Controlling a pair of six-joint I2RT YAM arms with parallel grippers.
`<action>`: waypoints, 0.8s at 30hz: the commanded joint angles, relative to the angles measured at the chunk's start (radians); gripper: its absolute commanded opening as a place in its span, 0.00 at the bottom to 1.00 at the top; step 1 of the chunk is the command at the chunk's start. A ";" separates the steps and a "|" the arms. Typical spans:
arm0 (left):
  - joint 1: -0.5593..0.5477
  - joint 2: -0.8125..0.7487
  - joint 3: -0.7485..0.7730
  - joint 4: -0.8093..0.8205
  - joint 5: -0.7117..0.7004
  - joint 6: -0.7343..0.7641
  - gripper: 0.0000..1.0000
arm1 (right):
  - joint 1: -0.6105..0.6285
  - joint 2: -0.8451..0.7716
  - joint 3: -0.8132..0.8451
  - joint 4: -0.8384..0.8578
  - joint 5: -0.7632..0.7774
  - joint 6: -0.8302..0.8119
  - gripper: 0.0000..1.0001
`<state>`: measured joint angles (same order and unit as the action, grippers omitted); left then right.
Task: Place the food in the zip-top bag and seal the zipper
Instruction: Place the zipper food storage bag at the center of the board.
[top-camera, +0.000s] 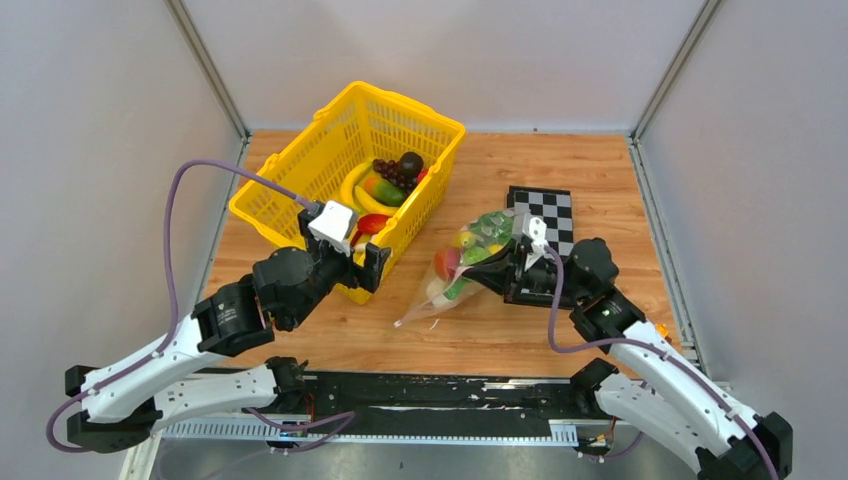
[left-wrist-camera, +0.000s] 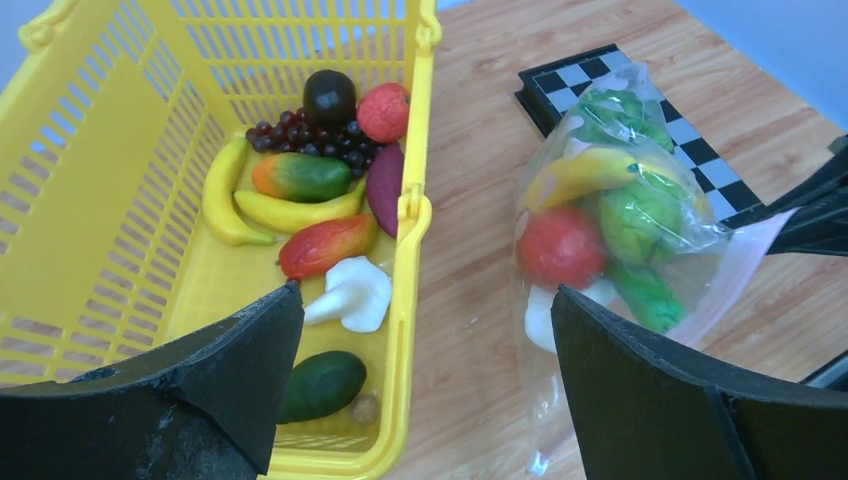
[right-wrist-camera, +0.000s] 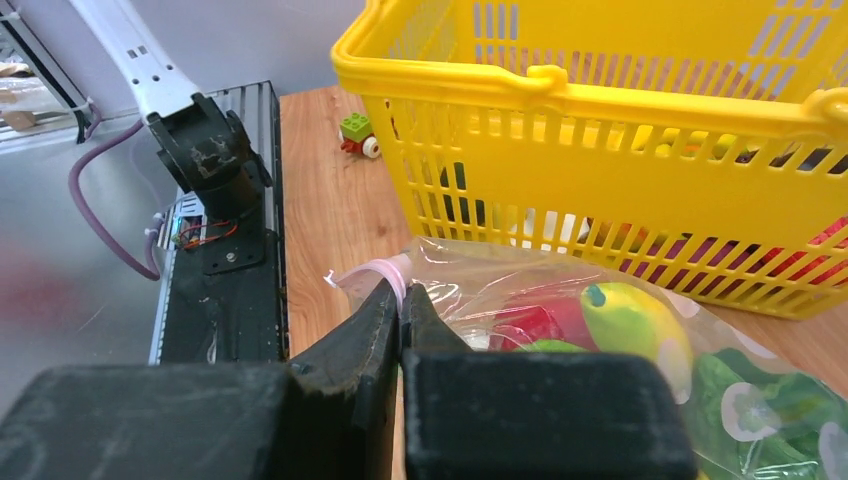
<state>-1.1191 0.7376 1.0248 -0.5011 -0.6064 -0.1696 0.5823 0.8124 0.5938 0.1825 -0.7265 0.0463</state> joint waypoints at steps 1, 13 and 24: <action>0.002 0.008 0.002 0.039 0.070 0.003 0.99 | 0.036 -0.127 -0.041 -0.048 0.065 0.016 0.00; 0.002 0.115 -0.064 0.131 0.582 -0.012 0.97 | 0.053 -0.401 -0.091 -0.555 0.264 0.241 0.16; 0.001 0.222 -0.216 0.227 0.570 -0.114 0.95 | 0.053 -0.528 0.063 -0.821 0.536 0.391 0.67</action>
<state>-1.1187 0.9459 0.8291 -0.3416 -0.0185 -0.2348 0.6319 0.3260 0.5625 -0.5255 -0.3401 0.3397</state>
